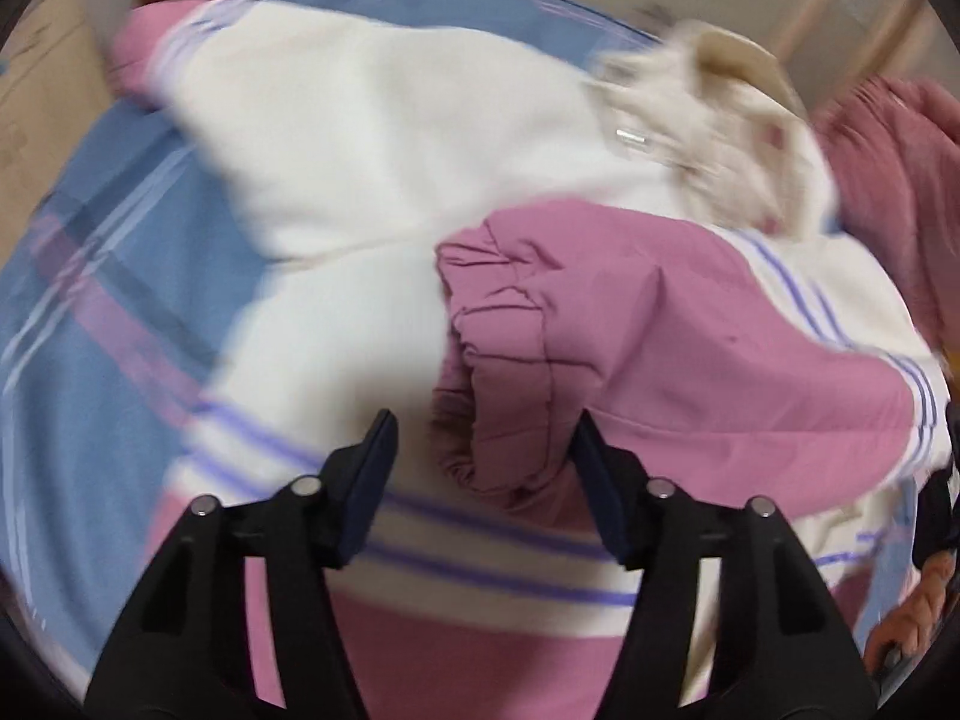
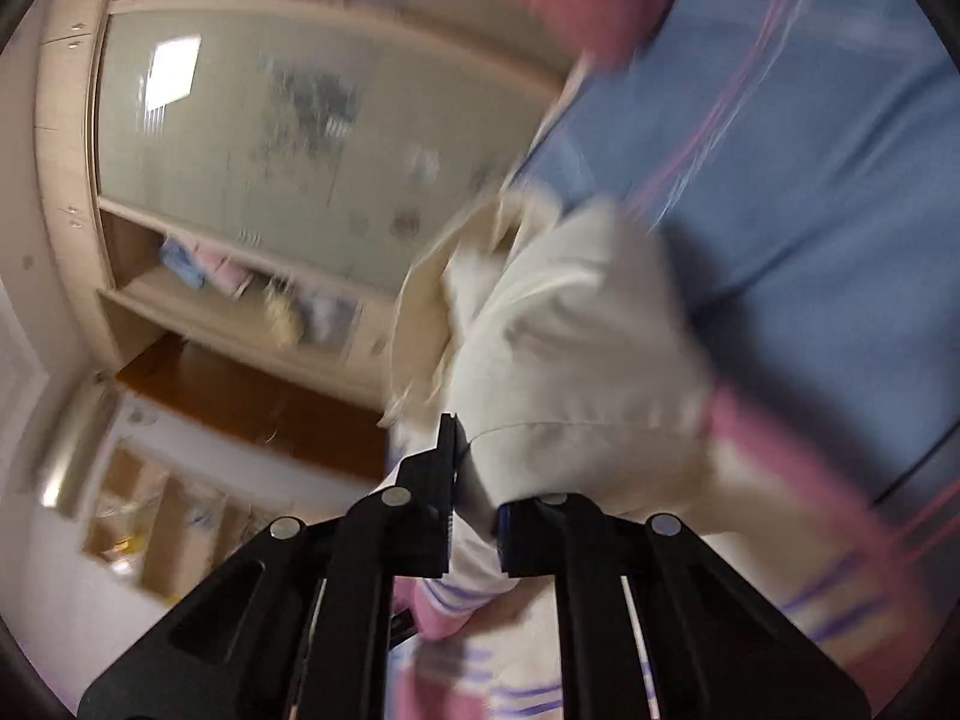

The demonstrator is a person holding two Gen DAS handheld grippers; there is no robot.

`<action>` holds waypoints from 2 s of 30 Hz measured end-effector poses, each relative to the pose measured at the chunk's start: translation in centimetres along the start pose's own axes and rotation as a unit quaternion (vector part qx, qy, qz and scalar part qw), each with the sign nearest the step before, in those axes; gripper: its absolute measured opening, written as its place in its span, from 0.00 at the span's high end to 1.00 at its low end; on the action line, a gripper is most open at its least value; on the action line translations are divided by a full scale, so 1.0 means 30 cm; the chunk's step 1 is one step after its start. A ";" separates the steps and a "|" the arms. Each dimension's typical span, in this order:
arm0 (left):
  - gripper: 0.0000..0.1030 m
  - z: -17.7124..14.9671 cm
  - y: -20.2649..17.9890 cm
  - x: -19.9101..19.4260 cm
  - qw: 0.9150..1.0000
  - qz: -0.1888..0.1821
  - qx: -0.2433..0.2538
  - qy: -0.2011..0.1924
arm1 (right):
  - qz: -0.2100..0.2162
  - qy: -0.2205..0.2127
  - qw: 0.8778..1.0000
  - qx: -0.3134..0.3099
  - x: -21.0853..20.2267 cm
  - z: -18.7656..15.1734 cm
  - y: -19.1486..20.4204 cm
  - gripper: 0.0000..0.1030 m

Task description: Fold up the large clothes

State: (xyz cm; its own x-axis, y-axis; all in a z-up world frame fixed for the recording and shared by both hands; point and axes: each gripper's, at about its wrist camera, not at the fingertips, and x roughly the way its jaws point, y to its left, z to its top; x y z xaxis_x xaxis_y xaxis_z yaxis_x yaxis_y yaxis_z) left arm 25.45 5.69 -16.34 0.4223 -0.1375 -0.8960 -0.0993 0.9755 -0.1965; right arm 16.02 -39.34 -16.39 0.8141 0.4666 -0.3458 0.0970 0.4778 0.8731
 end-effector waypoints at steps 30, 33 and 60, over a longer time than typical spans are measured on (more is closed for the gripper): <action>0.19 0.046 -0.115 0.116 0.982 0.165 0.093 -0.014 | -0.260 0.156 0.928 -0.214 0.325 -0.147 0.042 0.40; 0.21 0.040 -0.089 0.005 0.986 0.128 0.097 -0.038 | -0.221 0.142 0.934 -0.241 0.241 -0.182 0.105 0.21; 0.96 0.517 0.553 -0.253 0.961 -0.063 -0.162 -0.214 | -0.169 0.113 0.967 -0.156 -0.078 -0.266 0.065 0.14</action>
State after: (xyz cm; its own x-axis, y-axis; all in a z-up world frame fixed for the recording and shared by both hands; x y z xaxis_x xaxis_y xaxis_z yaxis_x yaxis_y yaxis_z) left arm 34.59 25.58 -6.62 0.7741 -0.1000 -0.6251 -0.2691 0.8418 -0.4679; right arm 9.74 -33.56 -16.62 0.6164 0.3791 -0.6902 0.1293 0.8158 0.5636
